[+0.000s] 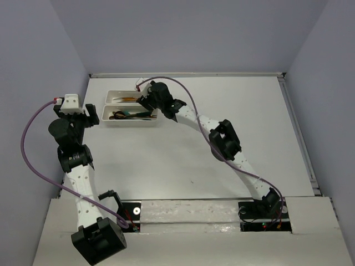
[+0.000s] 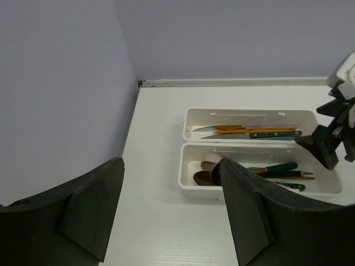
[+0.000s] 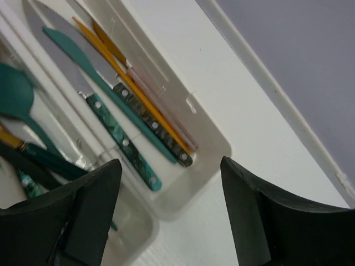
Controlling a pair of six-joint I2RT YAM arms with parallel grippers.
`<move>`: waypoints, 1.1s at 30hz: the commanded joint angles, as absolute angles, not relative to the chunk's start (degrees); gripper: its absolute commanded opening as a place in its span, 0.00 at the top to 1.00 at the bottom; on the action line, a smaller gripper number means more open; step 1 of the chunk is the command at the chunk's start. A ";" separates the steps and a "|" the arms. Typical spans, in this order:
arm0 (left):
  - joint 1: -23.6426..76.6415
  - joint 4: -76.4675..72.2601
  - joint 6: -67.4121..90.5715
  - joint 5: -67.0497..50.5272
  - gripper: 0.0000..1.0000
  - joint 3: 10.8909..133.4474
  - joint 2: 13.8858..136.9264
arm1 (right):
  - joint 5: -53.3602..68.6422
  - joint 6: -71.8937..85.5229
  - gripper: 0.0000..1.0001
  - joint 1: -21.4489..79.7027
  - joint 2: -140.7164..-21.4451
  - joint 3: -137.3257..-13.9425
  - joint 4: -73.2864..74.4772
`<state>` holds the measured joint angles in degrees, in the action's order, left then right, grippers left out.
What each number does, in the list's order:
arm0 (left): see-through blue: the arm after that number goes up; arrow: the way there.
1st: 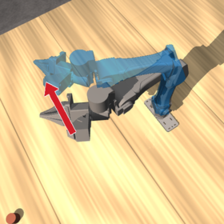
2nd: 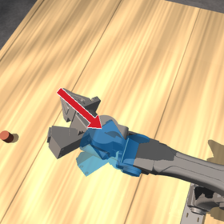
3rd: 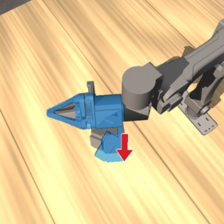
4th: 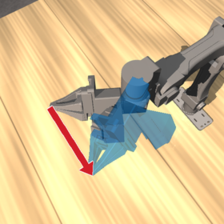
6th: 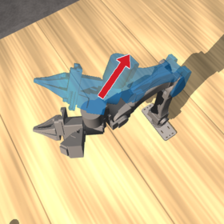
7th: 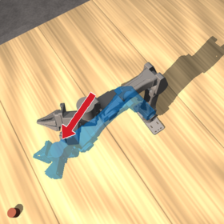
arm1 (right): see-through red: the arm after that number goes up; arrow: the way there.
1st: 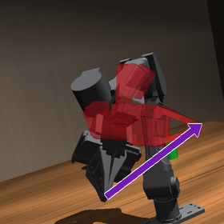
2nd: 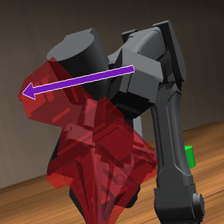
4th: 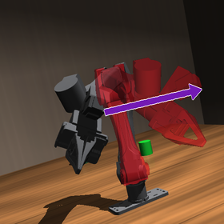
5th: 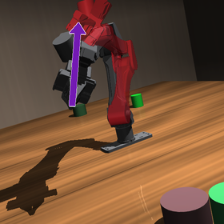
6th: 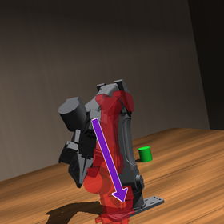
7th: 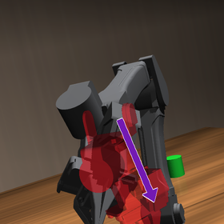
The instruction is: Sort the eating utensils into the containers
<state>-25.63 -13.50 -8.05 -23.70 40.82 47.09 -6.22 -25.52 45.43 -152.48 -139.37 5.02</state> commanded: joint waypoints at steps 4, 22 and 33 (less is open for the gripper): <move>-26.10 -16.44 -8.44 -25.22 0.19 39.73 45.97 | -9.76 -6.55 0.01 45.36 -122.20 -119.21 10.97; -26.10 -8.10 -18.01 -29.88 0.16 40.43 43.77 | -13.85 27.60 0.00 10.46 -56.54 -36.05 3.96; -26.10 -2.98 -28.12 -17.68 0.11 32.36 43.24 | -27.86 33.39 0.00 10.46 -42.19 -25.93 3.77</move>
<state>-25.65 -4.29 -23.53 -23.16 36.01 43.20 -23.27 30.52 10.22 -43.35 -27.24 5.89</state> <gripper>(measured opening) 0.888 0.995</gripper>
